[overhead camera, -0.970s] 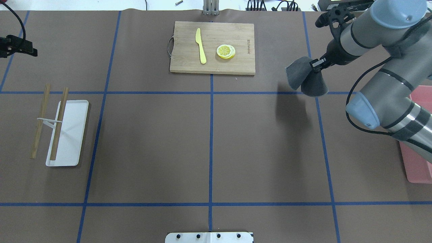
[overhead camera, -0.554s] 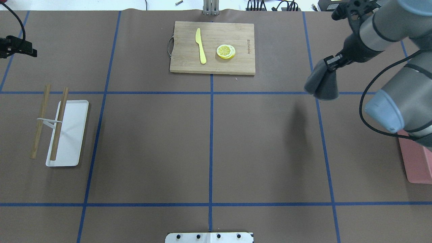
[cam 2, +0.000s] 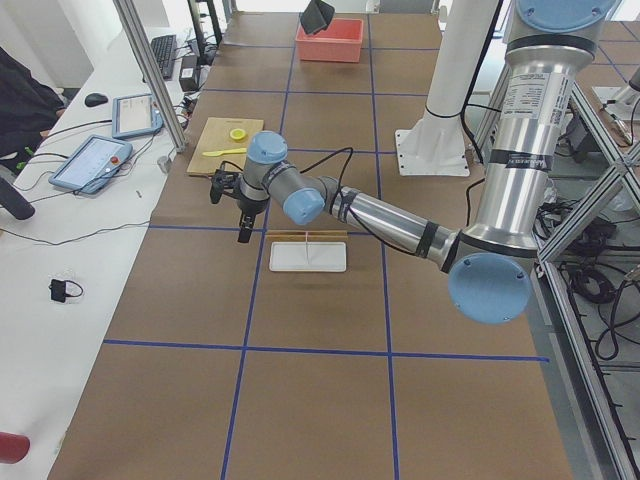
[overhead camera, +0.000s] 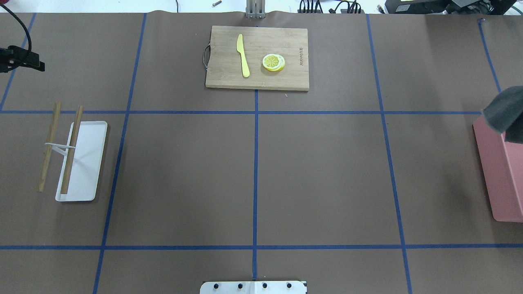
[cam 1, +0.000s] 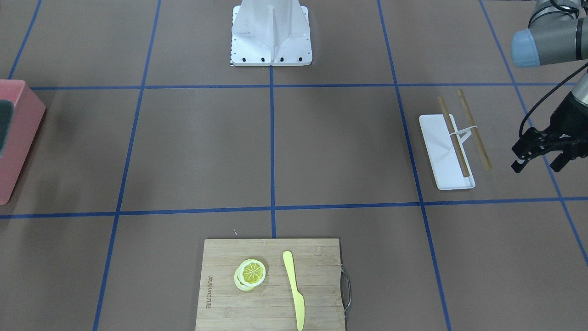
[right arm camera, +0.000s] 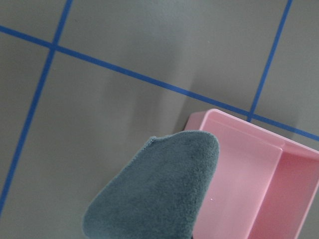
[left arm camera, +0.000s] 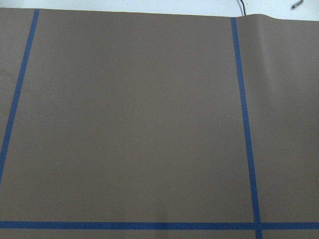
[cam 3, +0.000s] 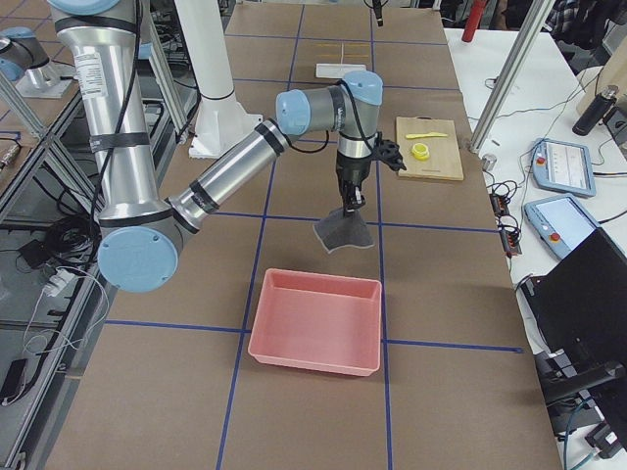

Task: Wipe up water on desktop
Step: 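Lift the towel with the right gripper and drop it into the pink bin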

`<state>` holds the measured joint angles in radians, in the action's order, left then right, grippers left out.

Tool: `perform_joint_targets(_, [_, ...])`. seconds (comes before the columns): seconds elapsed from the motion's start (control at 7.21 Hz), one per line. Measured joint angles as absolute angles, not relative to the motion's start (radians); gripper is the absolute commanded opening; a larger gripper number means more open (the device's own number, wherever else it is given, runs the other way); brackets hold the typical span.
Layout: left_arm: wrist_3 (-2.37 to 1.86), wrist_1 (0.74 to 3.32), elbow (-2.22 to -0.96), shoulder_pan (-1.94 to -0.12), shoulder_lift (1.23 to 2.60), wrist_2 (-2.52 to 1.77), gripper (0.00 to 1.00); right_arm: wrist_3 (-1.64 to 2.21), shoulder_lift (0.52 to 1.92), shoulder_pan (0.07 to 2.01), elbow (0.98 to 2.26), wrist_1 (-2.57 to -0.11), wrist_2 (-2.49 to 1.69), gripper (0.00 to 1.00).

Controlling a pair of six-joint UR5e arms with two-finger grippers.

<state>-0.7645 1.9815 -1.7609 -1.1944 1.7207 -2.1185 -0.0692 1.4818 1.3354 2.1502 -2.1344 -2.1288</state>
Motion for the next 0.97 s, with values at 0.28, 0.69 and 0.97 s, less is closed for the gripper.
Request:
perform_joint_targets(0.28, [-0.764, 1.981, -1.761, -1.194, 1.716, -2.118, 0.98, -0.184, 1.591, 1.364, 2.088, -2.08, -2.127, 0.0])
perform_joint_targets(0.69, [-0.764, 1.98, -1.759, -1.191, 1.713, -2.118, 0.98, -0.23, 1.658, 1.368, 1.991, -2.004, -2.123, 0.65])
perform_joint_targets(0.97, [-0.764, 1.98, -1.758, -1.189, 1.712, -2.118, 0.98, -0.231, 1.662, 1.368, 1.962, -1.999, -2.119, 1.0])
